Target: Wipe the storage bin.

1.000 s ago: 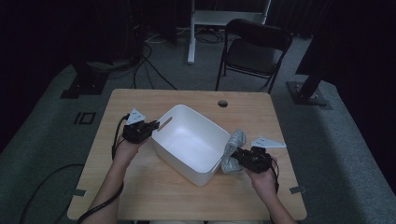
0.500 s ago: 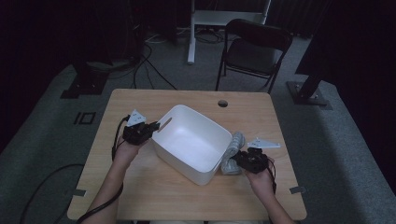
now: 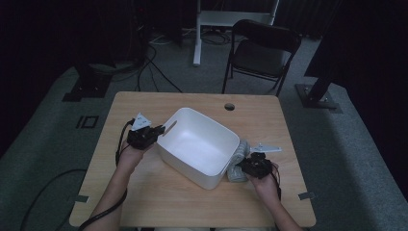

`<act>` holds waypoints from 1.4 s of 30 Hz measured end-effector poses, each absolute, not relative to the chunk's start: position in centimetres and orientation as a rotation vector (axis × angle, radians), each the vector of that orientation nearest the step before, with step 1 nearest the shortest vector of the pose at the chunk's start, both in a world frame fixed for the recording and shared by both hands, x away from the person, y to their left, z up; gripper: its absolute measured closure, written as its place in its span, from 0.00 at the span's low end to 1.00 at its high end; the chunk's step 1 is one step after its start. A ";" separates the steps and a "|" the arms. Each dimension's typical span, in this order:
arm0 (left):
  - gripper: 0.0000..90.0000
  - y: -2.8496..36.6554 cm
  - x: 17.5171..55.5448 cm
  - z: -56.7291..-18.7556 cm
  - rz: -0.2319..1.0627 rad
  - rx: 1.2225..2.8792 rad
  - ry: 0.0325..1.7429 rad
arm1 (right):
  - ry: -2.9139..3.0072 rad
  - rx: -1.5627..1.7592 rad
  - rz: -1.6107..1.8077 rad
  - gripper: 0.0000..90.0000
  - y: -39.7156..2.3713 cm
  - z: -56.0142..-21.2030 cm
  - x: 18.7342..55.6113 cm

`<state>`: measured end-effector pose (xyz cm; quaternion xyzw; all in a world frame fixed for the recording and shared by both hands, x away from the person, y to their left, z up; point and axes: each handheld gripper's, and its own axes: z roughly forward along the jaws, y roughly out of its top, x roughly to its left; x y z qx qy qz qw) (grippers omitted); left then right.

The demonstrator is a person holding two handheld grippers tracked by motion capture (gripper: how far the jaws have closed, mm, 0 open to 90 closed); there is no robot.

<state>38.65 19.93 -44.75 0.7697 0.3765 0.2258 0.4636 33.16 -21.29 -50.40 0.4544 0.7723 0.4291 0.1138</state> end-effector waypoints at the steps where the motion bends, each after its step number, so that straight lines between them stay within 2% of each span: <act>1: 0.95 19.9 38.7 -44.8 0.553 1.888 0.928 | 2.269 1.339 1.249 0.85 -21.2 -50.7 33.3; 9: 0.95 19.9 38.7 -44.8 0.557 1.874 0.942 | 2.253 1.358 1.222 0.85 -21.1 -51.5 33.5; 16: 0.95 19.7 38.7 -44.9 0.575 1.853 0.976 | 2.264 1.350 1.271 0.85 -21.6 -50.4 33.1; 22: 0.96 19.4 38.7 -44.9 0.593 1.851 0.987 | 2.175 1.260 1.473 0.85 -23.0 -46.0 29.8; 26: 0.96 19.4 38.7 -44.9 0.600 1.853 0.989 | 2.183 1.191 1.504 0.85 -22.1 -45.0 28.3; 34: 0.96 19.6 38.8 -44.9 0.567 1.854 0.972 | 2.209 1.167 1.427 0.85 -20.4 -45.8 29.0; 42: 0.96 19.5 38.8 -45.0 0.570 1.844 0.978 | 2.281 1.233 1.320 0.85 -19.5 -48.7 30.0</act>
